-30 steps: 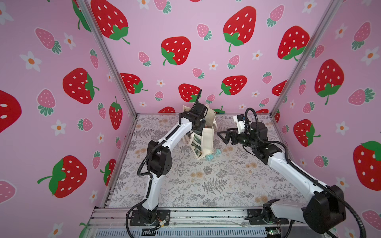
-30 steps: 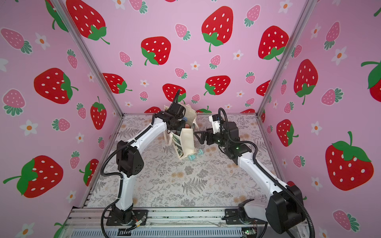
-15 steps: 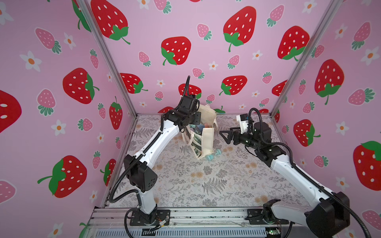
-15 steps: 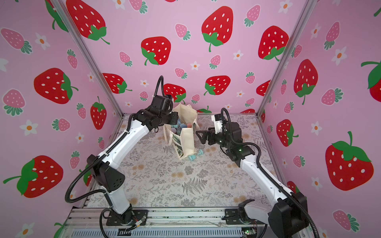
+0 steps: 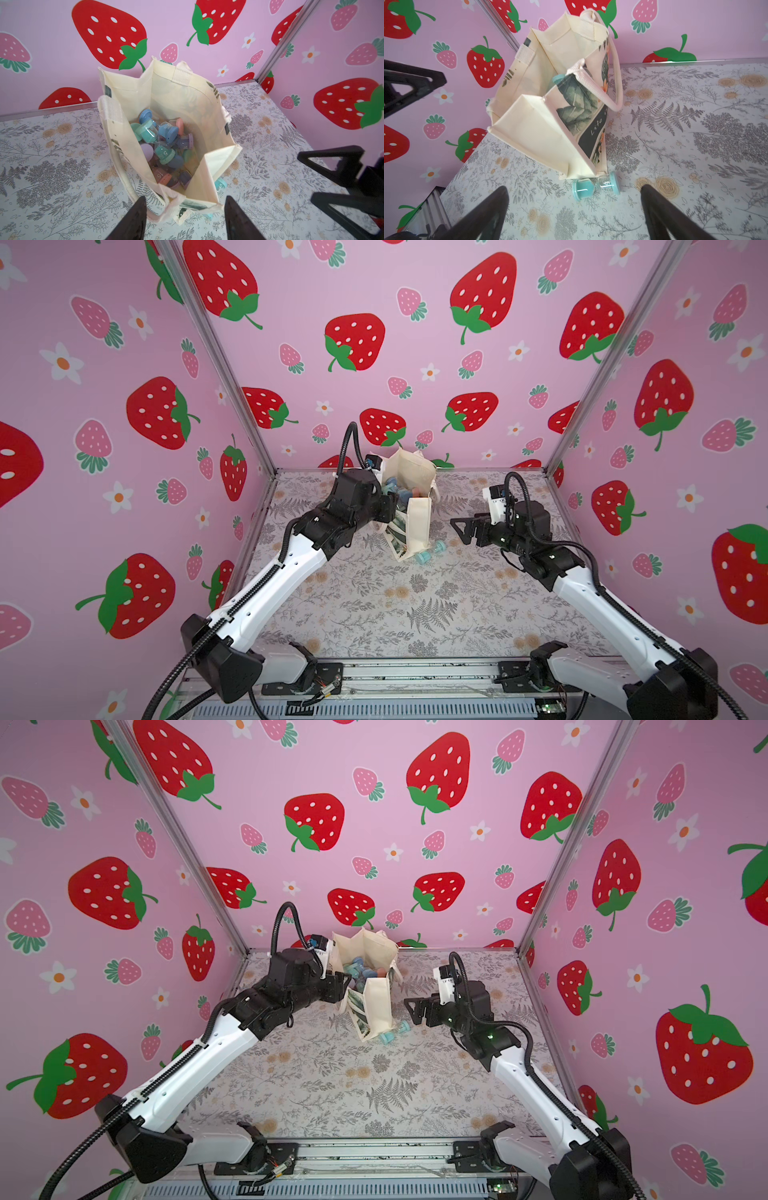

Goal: Put the hourglass into the canvas bag
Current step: Pick up the hourglass from the center of the board.

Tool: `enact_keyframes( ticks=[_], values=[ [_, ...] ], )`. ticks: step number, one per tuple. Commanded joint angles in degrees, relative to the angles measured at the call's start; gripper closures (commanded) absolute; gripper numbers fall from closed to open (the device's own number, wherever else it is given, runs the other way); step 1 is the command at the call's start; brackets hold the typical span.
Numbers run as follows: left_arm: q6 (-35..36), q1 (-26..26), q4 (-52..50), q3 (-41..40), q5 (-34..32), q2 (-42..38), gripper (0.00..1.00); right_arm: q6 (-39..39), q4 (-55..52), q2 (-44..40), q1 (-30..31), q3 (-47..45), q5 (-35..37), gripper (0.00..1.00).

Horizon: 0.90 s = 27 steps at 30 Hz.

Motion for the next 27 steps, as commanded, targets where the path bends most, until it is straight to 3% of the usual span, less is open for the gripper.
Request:
enact_keyframes(
  ticks=[1, 7, 14, 27],
  values=[
    [1.51, -2.92, 6.49, -5.73, 1.51, -3.65, 0.4, 0.23, -1.07, -0.94, 0.05, -2.57, 1.38, 0.01],
    [4.78, -8.39, 11.95, -15.16, 2.03, -5.81, 0.39, 0.32, -0.56, -0.64, 0.05, -7.0, 1.27, 0.01],
    [5.38, -10.68, 16.38, -20.1, 5.1, -0.88, 0.38, 0.67, 2.0, -0.28, 0.05, -11.77, 1.15, 0.01],
    [6.62, -11.67, 22.04, -17.79, 3.3, 16.06, 0.37, 1.18, 6.07, 1.0, -0.21, -17.85, 0.73, 0.01]
  ],
)
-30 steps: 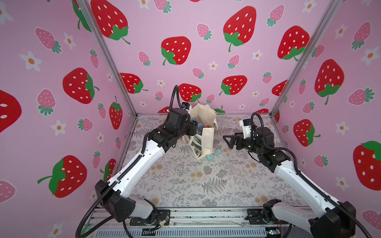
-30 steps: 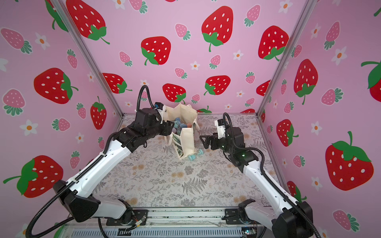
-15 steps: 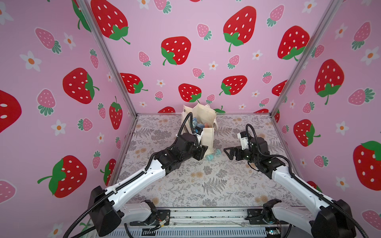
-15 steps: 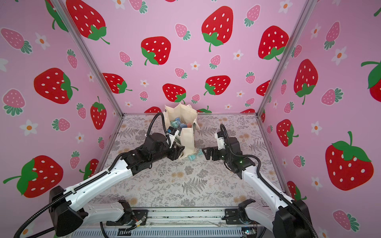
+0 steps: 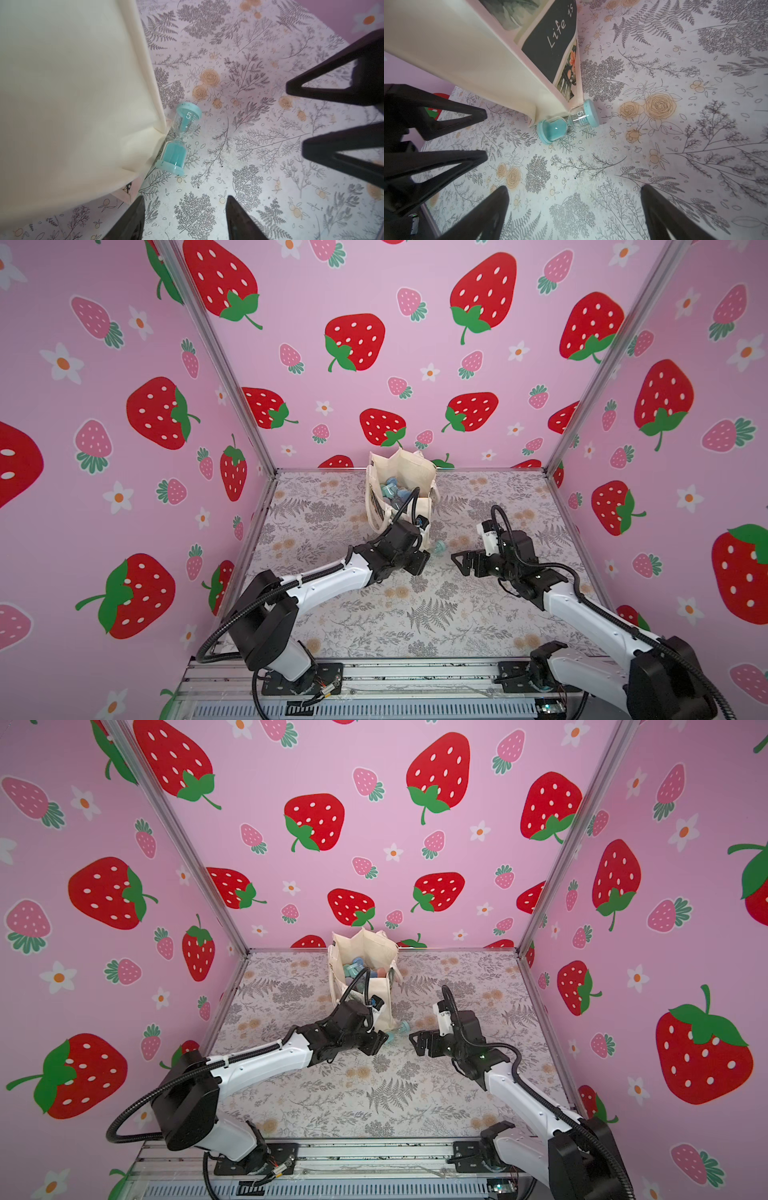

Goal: Put the hourglass into the canvas bag
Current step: Pick up the hourglass from the center of the board.

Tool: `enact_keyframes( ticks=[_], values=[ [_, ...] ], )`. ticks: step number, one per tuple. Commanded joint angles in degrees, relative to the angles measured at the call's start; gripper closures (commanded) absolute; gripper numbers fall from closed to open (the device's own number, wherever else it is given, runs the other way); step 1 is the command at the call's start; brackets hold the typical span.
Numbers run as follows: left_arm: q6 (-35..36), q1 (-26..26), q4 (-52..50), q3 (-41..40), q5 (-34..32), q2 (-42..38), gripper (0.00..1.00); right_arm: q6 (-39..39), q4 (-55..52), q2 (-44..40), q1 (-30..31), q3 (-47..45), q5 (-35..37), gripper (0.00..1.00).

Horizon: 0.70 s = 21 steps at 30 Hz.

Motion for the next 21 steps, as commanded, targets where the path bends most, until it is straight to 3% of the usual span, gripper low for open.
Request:
enact_keyframes(
  ticks=[1, 12, 21],
  values=[
    [1.44, -0.26, 3.45, 2.98, -1.01, 3.15, 0.37, 0.26, 1.92, 0.58, -0.24, -0.86, -0.08, 0.01],
    [0.66, -0.18, 4.24, 8.23, -7.56, 13.86, 0.37, 1.81, 4.09, 0.53, -0.7, -2.6, 0.03, 0.01],
    [0.05, -0.16, 5.35, 9.95, -7.05, 20.09, 0.37, 1.6, 4.57, 0.91, -0.87, -2.3, -0.26, 0.01]
  ],
)
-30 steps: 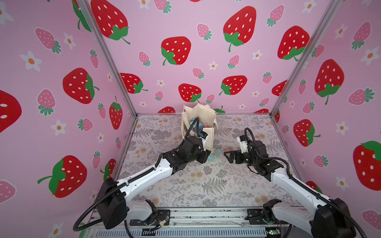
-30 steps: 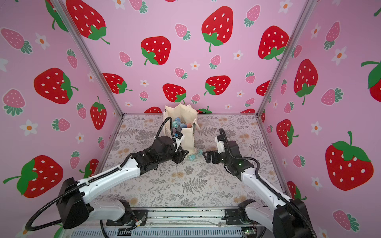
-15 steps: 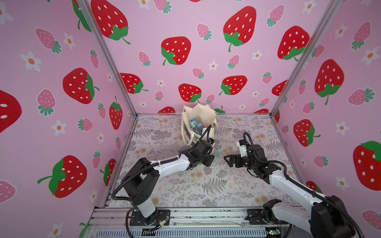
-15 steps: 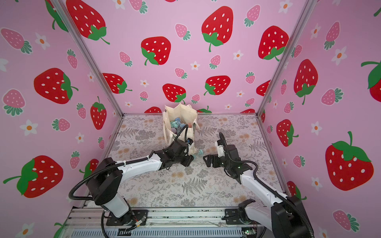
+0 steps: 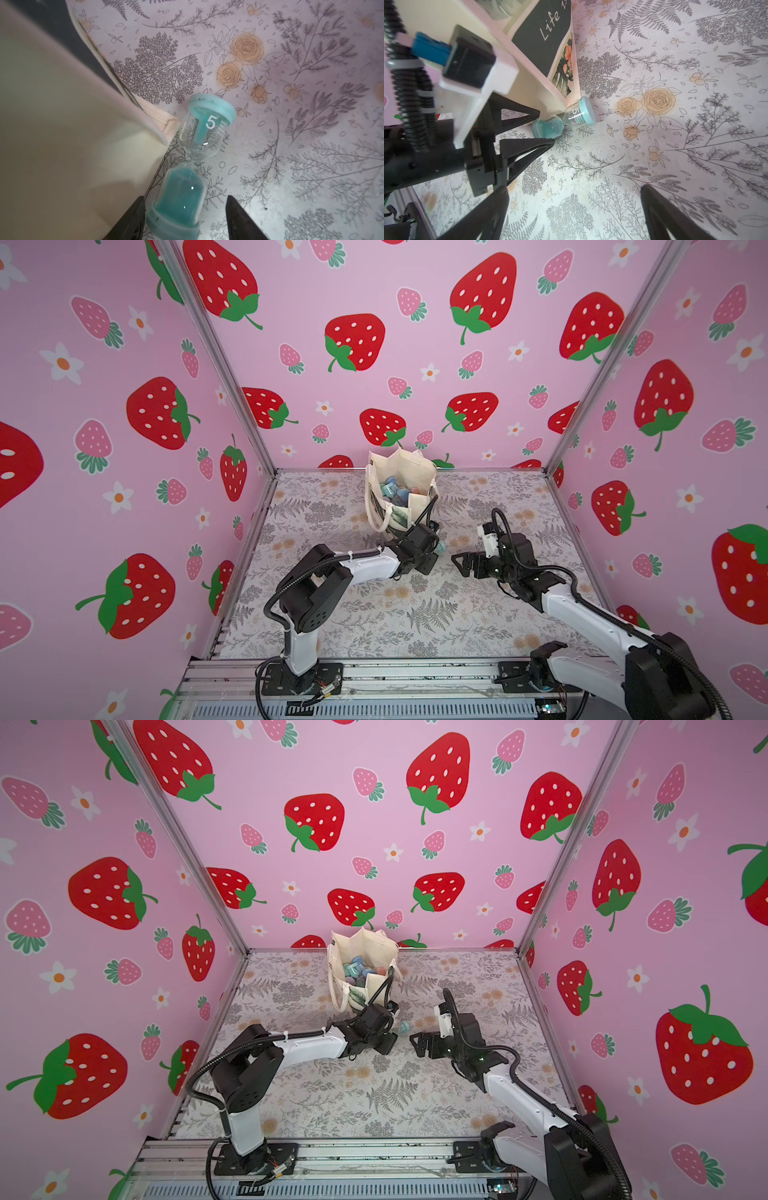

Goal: Put the hourglass into the canvas bag
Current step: Pick up the hourglass from the center of the board.

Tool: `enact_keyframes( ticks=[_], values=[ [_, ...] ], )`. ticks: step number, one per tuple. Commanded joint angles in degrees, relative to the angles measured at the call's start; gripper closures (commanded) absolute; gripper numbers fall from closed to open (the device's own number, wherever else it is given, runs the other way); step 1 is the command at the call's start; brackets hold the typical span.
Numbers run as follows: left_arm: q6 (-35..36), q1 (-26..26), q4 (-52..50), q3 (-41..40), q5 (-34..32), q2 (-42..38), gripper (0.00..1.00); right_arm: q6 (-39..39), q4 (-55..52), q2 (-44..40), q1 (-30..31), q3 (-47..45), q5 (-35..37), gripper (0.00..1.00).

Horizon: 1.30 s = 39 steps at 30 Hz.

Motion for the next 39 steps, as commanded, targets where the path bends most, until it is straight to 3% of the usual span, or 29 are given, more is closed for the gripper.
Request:
enact_keyframes(
  ticks=[1, 17, 26, 39],
  values=[
    [-0.09, 0.38, 1.97, 2.07, -1.44, 1.76, 0.38, 0.09, 1.11, 0.35, -0.5, -0.04, -0.29, 0.01],
    [-0.79, -0.95, 1.89, 1.34, -0.46, 4.35, 0.52, -0.01, 1.38, 2.13, -0.87, 0.97, -0.84, 0.01],
    [-0.19, -2.1, 2.92, -0.55, -1.59, 1.82, 0.6, 0.07, 1.11, 1.85, -1.21, 1.61, -1.15, 0.01],
    [-1.26, -4.62, 3.8, -4.98, -2.18, -5.94, 0.64, 0.24, -0.65, -1.44, -1.38, 1.96, -1.19, 0.01]
  ],
)
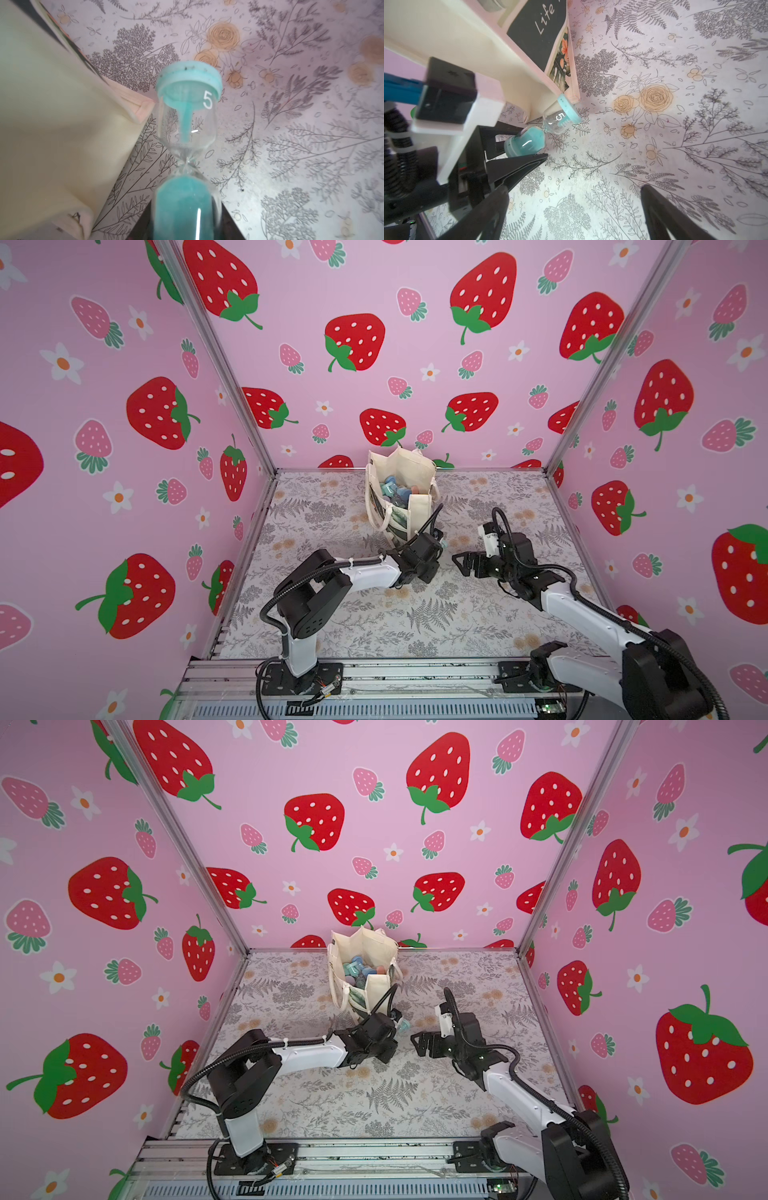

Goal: Put the hourglass into the canvas bag
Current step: Pick up the hourglass from the center of the board.

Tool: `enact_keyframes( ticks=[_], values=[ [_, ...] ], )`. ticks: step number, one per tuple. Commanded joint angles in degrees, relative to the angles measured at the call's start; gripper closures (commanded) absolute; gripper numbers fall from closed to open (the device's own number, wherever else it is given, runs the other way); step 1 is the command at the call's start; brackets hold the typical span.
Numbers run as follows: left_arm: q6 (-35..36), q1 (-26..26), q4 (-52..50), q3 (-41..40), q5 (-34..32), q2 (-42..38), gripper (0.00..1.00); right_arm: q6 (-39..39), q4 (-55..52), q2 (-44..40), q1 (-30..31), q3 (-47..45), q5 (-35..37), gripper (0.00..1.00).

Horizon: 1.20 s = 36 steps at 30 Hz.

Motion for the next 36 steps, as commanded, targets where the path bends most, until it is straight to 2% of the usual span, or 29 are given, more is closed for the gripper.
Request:
enact_keyframes(
  ticks=[1, 12, 17, 22, 27, 32, 36],
  values=[
    [-0.37, -0.89, 1.28, -1.16, -1.11, -3.5, 0.64, -0.05, -0.84, -2.77, -0.44, 2.06, -0.38, 0.01],
    [-3.05, -2.39, -3.77, -5.55, 1.37, -19.86, 0.65, -1.64, -4.6, -10.36, -0.44, 5.78, -2.05, 0.01],
    [-4.16, -2.43, -8.41, -5.46, -1.23, -26.79, 0.67, -2.89, -4.87, -11.69, -0.35, 7.85, -4.6, 0.01],
    [-2.77, -2.39, -15.15, -1.94, -1.16, -33.37, 0.68, -3.35, -4.37, -11.67, -0.18, 9.96, -6.12, 0.01],
    [-0.37, -2.24, -20.66, 2.67, -5.39, -37.7, 0.69, -2.75, -1.19, -9.51, 0.78, 12.41, -7.2, 0.01],
    [0.59, -1.23, -24.69, 8.23, -9.5, -38.47, 0.7, -3.71, 0.79, -6.18, 2.99, 16.0, -7.26, 0.01],
    [0.04, 1.37, -26.35, 13.06, -9.72, -36.51, 0.71, -4.43, 1.08, -2.95, 4.88, 19.9, -7.02, 0.01]
  ],
)
